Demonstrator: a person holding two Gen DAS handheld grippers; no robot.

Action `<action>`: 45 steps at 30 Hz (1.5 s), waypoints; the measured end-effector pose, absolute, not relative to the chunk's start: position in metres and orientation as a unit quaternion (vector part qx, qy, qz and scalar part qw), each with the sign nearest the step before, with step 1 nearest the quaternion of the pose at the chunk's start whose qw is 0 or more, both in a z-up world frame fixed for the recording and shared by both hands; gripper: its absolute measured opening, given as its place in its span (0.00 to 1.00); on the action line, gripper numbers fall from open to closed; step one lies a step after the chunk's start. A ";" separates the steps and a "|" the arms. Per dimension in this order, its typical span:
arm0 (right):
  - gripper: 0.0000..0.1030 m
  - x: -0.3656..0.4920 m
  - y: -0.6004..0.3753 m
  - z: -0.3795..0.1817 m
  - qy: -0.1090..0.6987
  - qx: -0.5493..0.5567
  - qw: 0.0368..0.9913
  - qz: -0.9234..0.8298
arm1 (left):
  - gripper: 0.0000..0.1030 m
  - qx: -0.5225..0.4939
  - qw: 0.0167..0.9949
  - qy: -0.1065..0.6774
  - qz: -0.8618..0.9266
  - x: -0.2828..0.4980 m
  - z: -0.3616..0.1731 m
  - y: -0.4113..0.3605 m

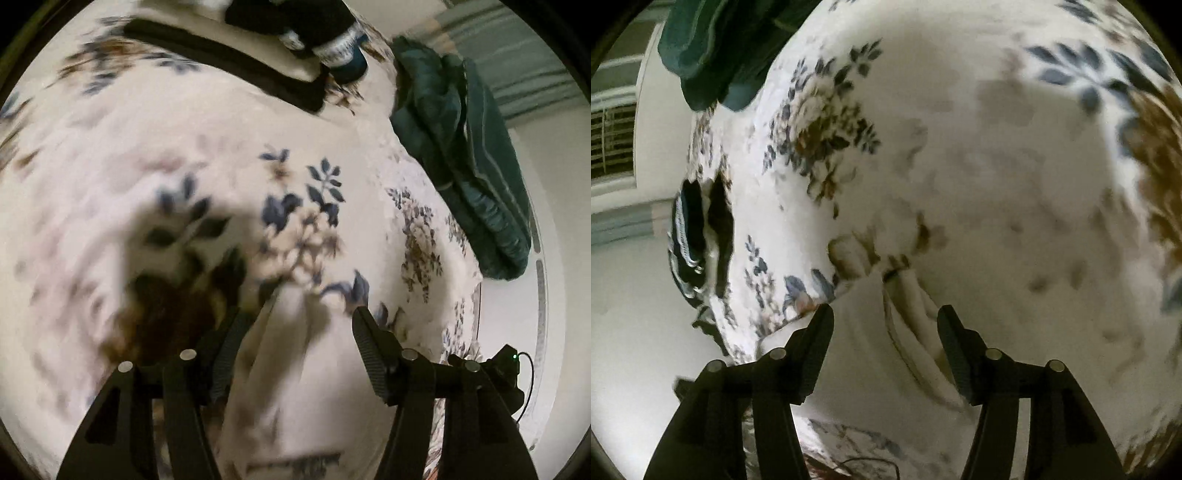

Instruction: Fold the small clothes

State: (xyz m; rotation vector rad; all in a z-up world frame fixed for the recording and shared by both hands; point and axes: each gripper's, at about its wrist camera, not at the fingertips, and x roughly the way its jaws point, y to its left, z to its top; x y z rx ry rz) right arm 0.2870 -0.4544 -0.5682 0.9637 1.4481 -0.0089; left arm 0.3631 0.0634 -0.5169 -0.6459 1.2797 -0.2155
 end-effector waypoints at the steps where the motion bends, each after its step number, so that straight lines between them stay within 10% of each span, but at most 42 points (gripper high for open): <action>1: 0.59 0.293 -0.451 -0.572 0.640 0.418 0.645 0.000 | 0.56 -0.281 0.742 0.601 -0.098 0.373 -0.527 0.058; 4: 0.57 0.309 -0.434 -0.586 0.663 0.380 0.644 0.005 | 0.41 -0.251 0.727 0.631 -0.102 0.389 -0.553 0.042; 5: 0.54 0.312 -0.428 -0.589 0.667 0.368 0.648 0.006 | 0.16 -0.245 0.724 0.635 -0.106 0.390 -0.558 0.038; 9: 0.22 0.317 -0.424 -0.590 0.664 0.341 0.665 0.014 | 0.11 -0.233 0.736 0.625 -0.119 0.381 -0.548 0.033; 18: 0.18 0.323 -0.428 -0.598 0.663 0.334 0.670 -0.015 | 0.11 -0.281 0.725 0.620 -0.105 0.379 -0.567 0.052; 22: 0.37 0.324 -0.432 -0.597 0.675 0.348 0.651 0.001 | 0.23 -0.330 0.705 0.613 -0.138 0.374 -0.560 0.061; 24: 0.56 0.320 -0.440 -0.594 0.677 0.360 0.642 0.008 | 0.50 -0.360 0.698 0.601 -0.147 0.364 -0.556 0.073; 28: 0.73 0.305 -0.457 -0.599 0.673 0.394 0.624 0.051 | 0.59 -0.440 0.666 0.585 -0.140 0.339 -0.571 0.098; 45: 0.73 0.265 -0.440 -0.662 0.672 0.508 0.512 0.167 | 0.59 -0.434 0.614 0.632 -0.187 0.319 -0.612 0.063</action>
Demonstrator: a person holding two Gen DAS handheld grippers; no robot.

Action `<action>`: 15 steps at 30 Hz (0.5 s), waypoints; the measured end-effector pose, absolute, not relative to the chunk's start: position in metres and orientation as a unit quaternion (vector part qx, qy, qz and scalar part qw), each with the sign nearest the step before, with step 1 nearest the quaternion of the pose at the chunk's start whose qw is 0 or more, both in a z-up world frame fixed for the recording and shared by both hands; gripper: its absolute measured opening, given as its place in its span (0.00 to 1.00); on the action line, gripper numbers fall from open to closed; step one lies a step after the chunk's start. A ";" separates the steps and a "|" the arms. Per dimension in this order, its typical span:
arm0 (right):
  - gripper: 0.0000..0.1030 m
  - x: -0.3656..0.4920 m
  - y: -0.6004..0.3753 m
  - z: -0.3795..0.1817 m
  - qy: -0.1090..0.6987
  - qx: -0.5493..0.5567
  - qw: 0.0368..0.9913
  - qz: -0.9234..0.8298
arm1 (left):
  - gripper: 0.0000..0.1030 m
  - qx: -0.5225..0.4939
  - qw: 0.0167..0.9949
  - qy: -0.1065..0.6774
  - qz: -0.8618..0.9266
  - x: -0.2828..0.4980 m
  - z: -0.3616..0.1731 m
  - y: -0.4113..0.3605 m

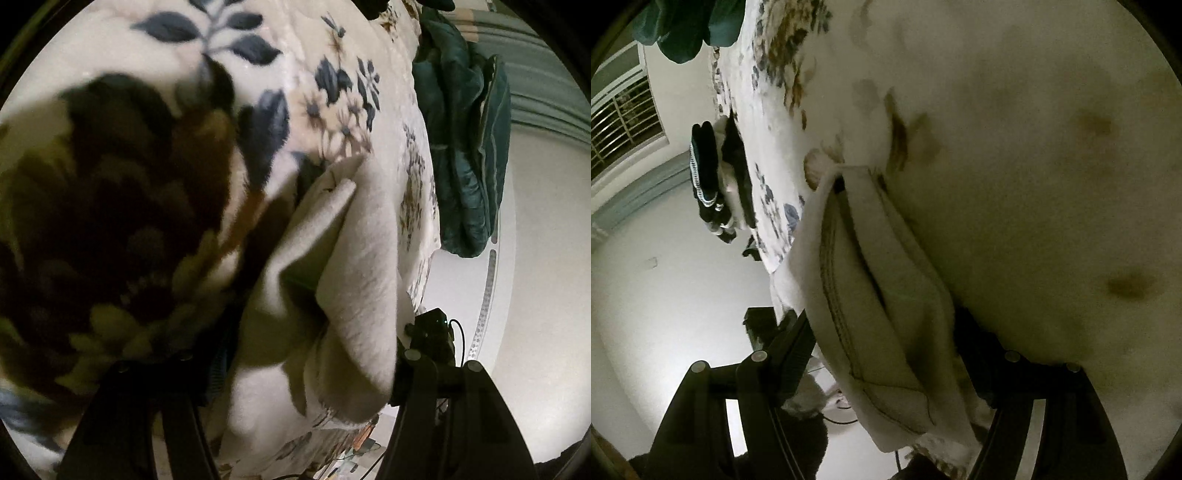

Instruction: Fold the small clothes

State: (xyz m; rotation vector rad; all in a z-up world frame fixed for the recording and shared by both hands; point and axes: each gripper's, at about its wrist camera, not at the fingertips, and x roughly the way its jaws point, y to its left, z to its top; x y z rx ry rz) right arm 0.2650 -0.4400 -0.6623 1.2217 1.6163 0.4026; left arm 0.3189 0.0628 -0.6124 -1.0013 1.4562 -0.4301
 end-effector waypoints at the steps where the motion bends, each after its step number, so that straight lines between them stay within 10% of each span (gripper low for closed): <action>1: 0.73 0.264 -0.439 -0.663 0.670 0.511 0.511 0.172 | 0.59 -0.434 0.618 0.630 -0.183 0.319 -0.611 0.060; 3: 0.73 0.262 -0.437 -0.662 0.667 0.508 0.516 0.175 | 0.49 -0.423 0.631 0.625 -0.180 0.319 -0.606 0.055; 5: 0.67 0.261 -0.430 -0.657 0.666 0.495 0.528 0.179 | 0.17 -0.398 0.647 0.626 -0.176 0.320 -0.597 0.046; 7: 0.31 0.260 -0.422 -0.653 0.671 0.482 0.533 0.183 | 0.16 -0.390 0.659 0.620 -0.172 0.320 -0.593 0.045; 15: 0.21 0.267 -0.400 -0.597 0.655 0.451 0.583 0.164 | 0.13 -0.357 0.693 0.599 -0.182 0.325 -0.547 0.049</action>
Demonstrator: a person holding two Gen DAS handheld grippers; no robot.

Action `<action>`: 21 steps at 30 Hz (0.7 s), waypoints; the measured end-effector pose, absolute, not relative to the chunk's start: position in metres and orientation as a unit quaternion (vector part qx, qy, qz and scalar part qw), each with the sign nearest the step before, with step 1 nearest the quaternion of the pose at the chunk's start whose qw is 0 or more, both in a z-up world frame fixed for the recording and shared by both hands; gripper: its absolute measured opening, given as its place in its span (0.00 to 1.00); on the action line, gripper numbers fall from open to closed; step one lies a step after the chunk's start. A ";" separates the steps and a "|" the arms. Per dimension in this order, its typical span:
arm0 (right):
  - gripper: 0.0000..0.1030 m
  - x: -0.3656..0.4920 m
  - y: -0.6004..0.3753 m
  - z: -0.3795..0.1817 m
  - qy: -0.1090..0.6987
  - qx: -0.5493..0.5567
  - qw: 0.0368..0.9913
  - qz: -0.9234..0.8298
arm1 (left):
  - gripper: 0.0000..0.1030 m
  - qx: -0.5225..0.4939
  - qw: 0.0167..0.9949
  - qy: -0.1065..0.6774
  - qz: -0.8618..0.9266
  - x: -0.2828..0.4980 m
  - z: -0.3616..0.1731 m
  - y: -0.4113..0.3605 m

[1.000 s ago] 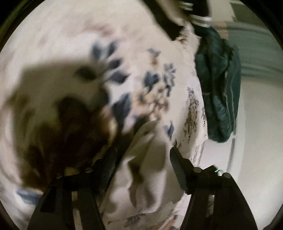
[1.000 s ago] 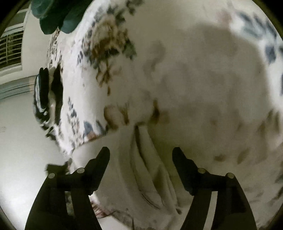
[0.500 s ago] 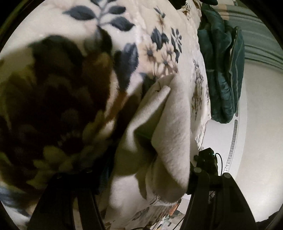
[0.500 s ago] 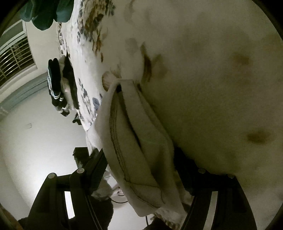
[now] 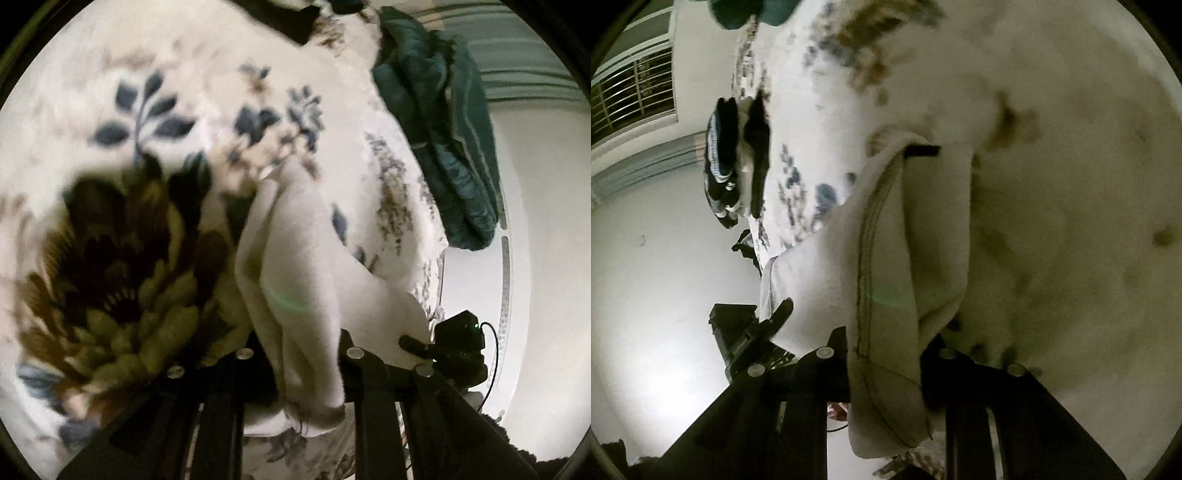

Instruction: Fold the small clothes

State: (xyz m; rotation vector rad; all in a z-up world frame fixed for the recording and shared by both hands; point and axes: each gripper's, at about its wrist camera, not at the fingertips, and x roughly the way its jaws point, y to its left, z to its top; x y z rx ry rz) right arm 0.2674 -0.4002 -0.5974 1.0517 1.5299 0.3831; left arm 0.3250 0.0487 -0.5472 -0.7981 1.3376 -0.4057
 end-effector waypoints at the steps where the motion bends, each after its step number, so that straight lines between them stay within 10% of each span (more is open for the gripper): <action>1: 0.20 0.271 -0.395 -0.586 0.652 0.448 0.589 0.165 | 0.13 -0.354 0.699 0.594 -0.184 0.327 -0.539 0.052; 21: 0.20 0.528 -0.158 -0.381 0.563 0.392 0.690 0.233 | 0.13 -0.284 0.807 0.490 -0.170 0.538 -0.350 0.258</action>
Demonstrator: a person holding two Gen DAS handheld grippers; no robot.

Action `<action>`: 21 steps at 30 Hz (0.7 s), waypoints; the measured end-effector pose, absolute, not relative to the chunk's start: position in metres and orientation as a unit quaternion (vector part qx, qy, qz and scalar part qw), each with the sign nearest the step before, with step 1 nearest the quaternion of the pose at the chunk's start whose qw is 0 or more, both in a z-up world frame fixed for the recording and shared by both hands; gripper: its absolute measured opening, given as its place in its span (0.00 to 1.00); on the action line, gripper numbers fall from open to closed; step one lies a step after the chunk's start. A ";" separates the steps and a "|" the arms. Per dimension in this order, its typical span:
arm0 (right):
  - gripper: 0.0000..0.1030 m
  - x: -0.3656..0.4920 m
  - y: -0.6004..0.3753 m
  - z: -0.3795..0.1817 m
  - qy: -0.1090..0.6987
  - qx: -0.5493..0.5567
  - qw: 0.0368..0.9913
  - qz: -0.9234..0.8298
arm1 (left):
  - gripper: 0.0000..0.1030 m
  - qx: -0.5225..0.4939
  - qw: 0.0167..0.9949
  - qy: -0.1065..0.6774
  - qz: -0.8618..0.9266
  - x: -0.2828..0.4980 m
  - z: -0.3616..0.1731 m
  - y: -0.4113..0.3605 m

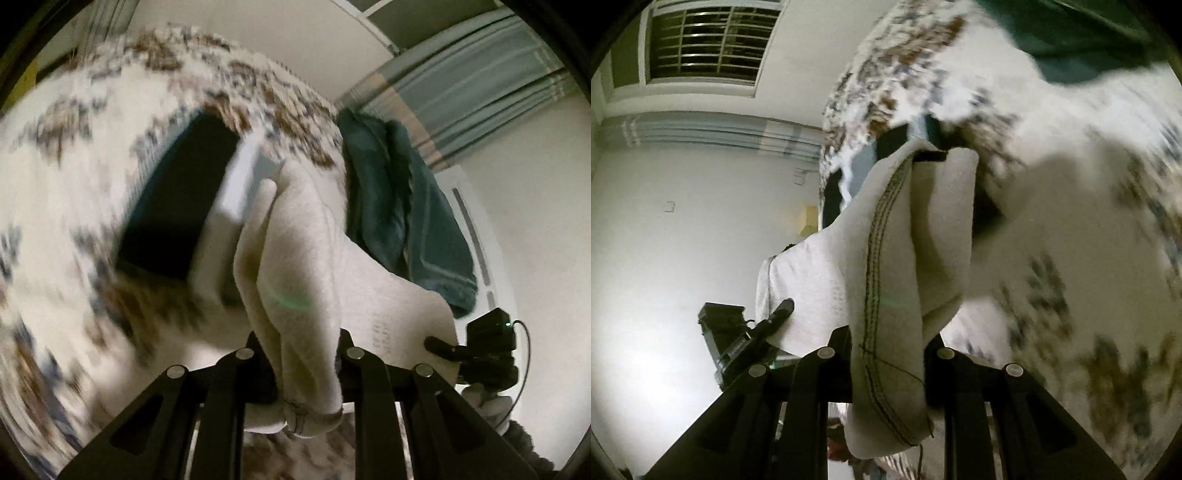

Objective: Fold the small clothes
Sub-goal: 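Carry the folded shirt with both grippers onto the striped garment stack and release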

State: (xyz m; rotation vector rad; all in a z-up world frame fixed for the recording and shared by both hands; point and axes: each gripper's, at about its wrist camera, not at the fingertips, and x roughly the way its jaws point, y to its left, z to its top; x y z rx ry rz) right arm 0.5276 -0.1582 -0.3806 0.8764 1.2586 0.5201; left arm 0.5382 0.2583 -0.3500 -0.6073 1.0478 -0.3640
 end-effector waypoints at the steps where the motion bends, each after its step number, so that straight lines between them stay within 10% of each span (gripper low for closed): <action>1: 0.20 0.548 -0.146 -0.379 0.559 0.391 0.693 0.231 | 0.13 -0.276 0.810 0.490 -0.165 0.553 -0.349 0.266; 16: 0.22 0.684 -0.050 -0.429 0.604 0.269 0.733 0.160 | 0.22 -0.167 0.809 0.561 -0.057 0.682 -0.408 0.312; 21: 0.47 0.685 -0.034 -0.421 0.615 0.161 0.765 0.097 | 0.64 -0.113 0.842 0.528 -0.003 0.672 -0.395 0.311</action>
